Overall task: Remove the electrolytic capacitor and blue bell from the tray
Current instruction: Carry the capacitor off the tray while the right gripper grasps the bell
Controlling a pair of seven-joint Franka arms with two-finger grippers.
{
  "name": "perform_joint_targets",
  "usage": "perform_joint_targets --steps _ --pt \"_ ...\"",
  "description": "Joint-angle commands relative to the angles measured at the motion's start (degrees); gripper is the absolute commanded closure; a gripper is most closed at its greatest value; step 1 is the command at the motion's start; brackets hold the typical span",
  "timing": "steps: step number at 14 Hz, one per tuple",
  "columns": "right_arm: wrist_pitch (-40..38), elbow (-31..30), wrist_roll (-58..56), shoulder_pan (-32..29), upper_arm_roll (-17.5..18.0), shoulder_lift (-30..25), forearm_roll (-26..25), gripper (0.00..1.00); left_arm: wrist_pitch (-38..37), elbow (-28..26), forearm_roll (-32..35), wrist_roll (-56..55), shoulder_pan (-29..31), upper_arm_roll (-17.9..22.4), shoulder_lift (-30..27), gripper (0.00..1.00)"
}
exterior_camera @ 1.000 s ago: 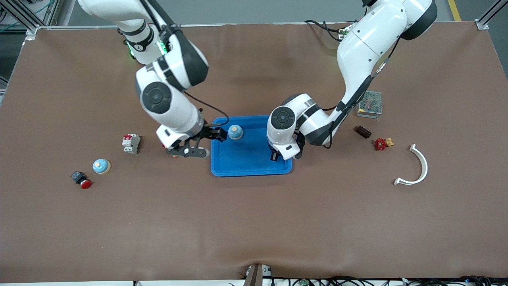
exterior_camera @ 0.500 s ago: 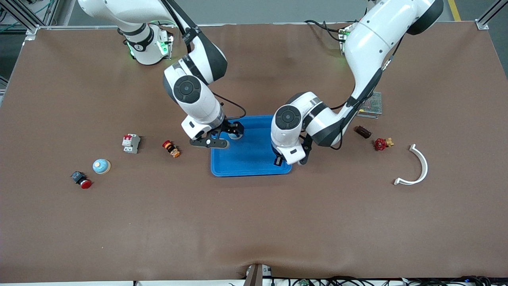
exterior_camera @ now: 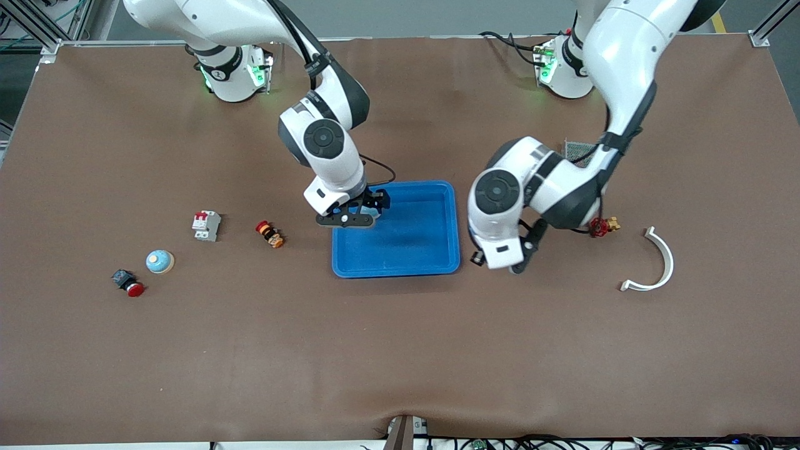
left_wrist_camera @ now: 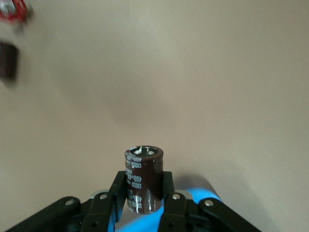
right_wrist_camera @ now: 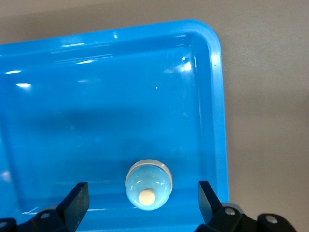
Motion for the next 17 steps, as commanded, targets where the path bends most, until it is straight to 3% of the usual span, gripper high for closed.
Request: perform_joint_targets --steps 1,6,10,17 --pt "0.7 -0.3 2.5 1.3 -0.7 0.8 -3.1 0.0 -1.7 -4.4 -1.0 7.5 4.8 -0.2 -3.4 1.0" --pt "1.5 -0.3 2.5 2.1 -0.7 2.4 -3.9 0.0 -1.7 -7.8 -0.4 22.0 14.7 -0.1 -4.4 1.0" --pt "3.7 -1.5 2.5 3.1 -0.8 3.3 -4.0 0.0 -0.5 -12.0 3.7 31.4 22.2 -0.1 -4.4 1.0" --pt "8.2 -4.6 2.5 3.3 -0.8 3.7 -4.9 0.0 6.7 -18.9 11.1 33.1 29.5 -0.1 -4.2 1.0"
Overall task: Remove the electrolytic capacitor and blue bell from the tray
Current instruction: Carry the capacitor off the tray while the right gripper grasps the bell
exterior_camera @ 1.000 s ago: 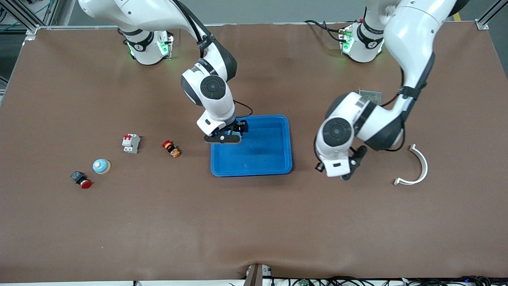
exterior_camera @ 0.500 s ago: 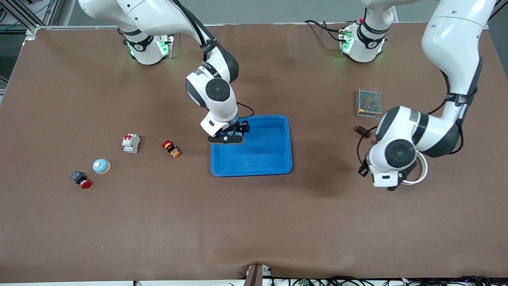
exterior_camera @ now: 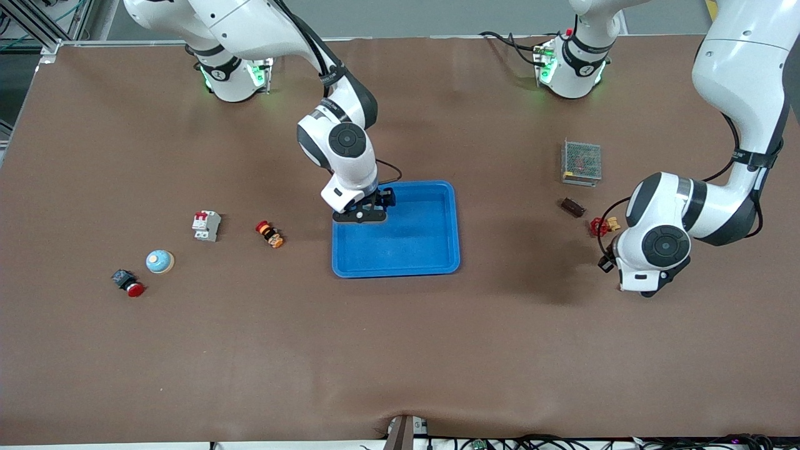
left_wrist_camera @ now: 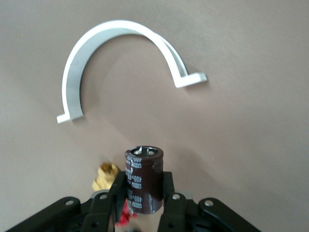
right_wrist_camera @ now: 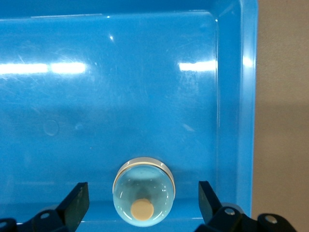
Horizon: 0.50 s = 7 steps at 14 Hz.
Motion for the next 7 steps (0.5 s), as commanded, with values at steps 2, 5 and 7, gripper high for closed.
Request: perform_joint_targets --steps 2,5,7 --pt "1.9 -1.2 1.3 1.2 -0.7 0.2 -1.5 0.0 4.6 -5.0 3.0 0.6 3.7 -0.5 -1.6 1.0" --pt "3.6 -1.2 1.4 1.7 -0.8 1.5 -1.5 0.0 6.4 -6.6 3.1 0.5 4.3 -0.4 -1.4 1.0" --pt "4.3 -1.2 1.4 1.7 -0.8 2.2 -1.5 0.0 7.9 -6.6 3.2 0.6 5.2 -0.4 -0.4 1.0"
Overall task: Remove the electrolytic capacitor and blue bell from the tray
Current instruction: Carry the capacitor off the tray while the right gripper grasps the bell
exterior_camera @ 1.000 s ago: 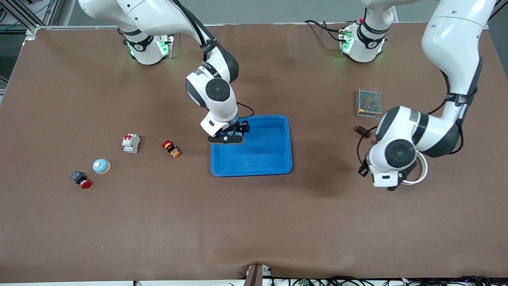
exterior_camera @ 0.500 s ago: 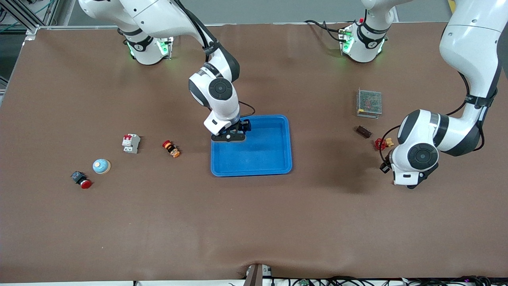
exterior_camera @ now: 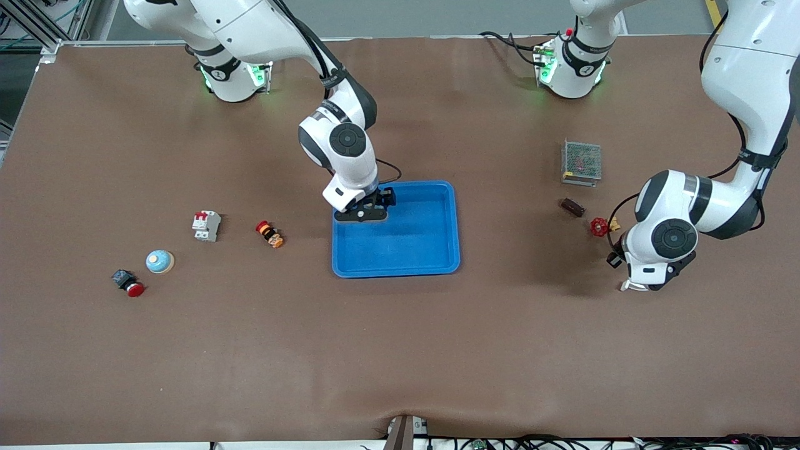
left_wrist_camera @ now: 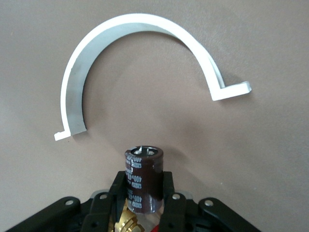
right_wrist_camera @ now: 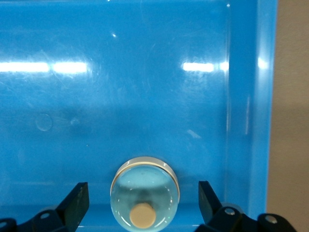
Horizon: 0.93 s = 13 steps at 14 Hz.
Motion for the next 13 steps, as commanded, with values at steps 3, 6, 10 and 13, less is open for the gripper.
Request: perform_joint_targets --steps 3,6,10,13 --pt "1.4 -0.1 1.5 1.6 -1.0 1.5 -2.0 0.0 3.4 -1.0 1.5 0.1 1.4 -0.4 0.9 0.91" --pt "1.9 -0.1 1.5 1.7 -1.1 2.1 -2.6 0.0 4.7 -0.8 1.5 0.1 1.5 -0.4 1.7 0.49" --pt "2.3 -0.1 1.6 1.7 -1.1 2.5 -3.2 0.0 4.7 0.4 1.4 0.0 0.9 -0.6 1.2 0.0" --pt "2.3 -0.1 1.6 1.7 -1.1 2.5 -3.2 0.0 4.3 3.4 1.4 -0.1 0.8 -2.8 0.7 0.0"
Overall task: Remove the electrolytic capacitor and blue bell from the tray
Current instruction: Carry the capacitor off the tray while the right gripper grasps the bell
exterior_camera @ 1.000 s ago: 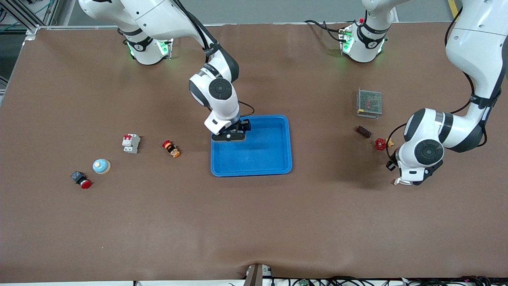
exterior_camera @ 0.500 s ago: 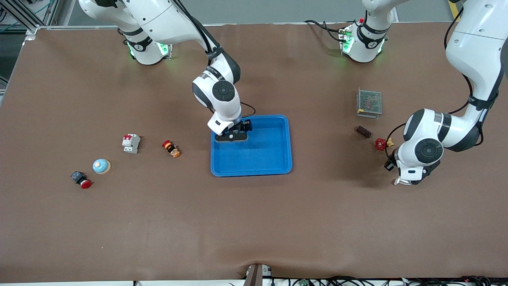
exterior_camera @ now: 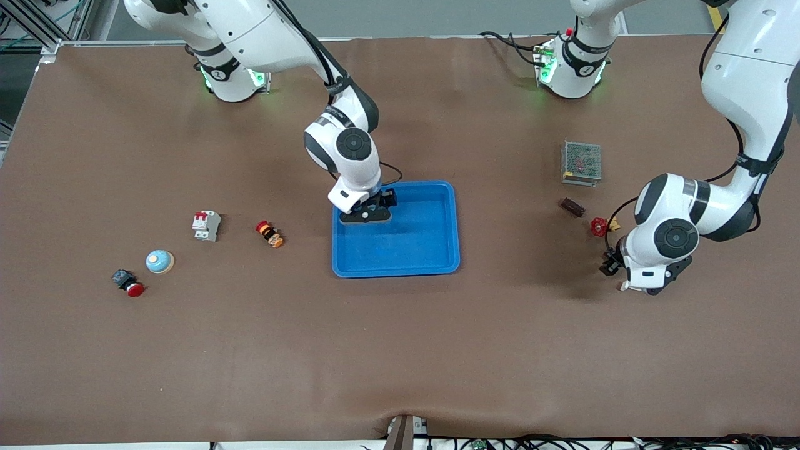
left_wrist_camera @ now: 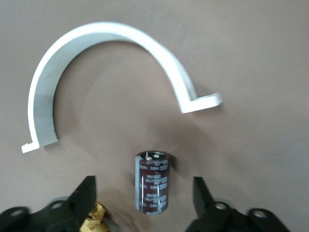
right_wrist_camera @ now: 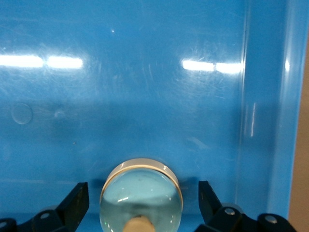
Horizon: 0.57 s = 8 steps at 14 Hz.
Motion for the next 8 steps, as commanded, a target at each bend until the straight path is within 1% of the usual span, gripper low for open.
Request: perform_joint_targets --steps 1,3,5,6,7,8 --pt "0.7 -0.1 1.6 0.9 -0.8 0.0 -1.6 0.07 -0.5 2.9 1.3 -0.2 0.0 -2.3 -1.2 0.0" --pt "0.7 -0.1 1.6 0.9 -0.8 0.0 -1.6 0.24 -0.7 4.6 1.2 -0.3 0.1 -4.1 -1.6 0.0" --pt "0.7 0.0 1.6 0.8 -0.8 0.0 -1.6 0.36 -1.6 5.8 1.3 0.0 -0.1 -5.0 -2.0 0.0" --pt "0.7 0.1 1.6 0.8 -0.8 0.0 -1.6 0.41 -2.8 7.0 1.2 1.3 0.1 -5.7 -2.1 0.0" --pt "0.7 0.2 1.5 0.8 -0.8 0.0 -1.6 0.48 -4.3 8.7 1.1 2.8 -0.1 -5.8 -2.1 0.0" --pt "0.7 0.3 1.5 0.6 -0.8 0.0 -1.6 0.5 -5.3 10.3 0.7 4.4 -0.3 -5.9 -1.9 0.0"
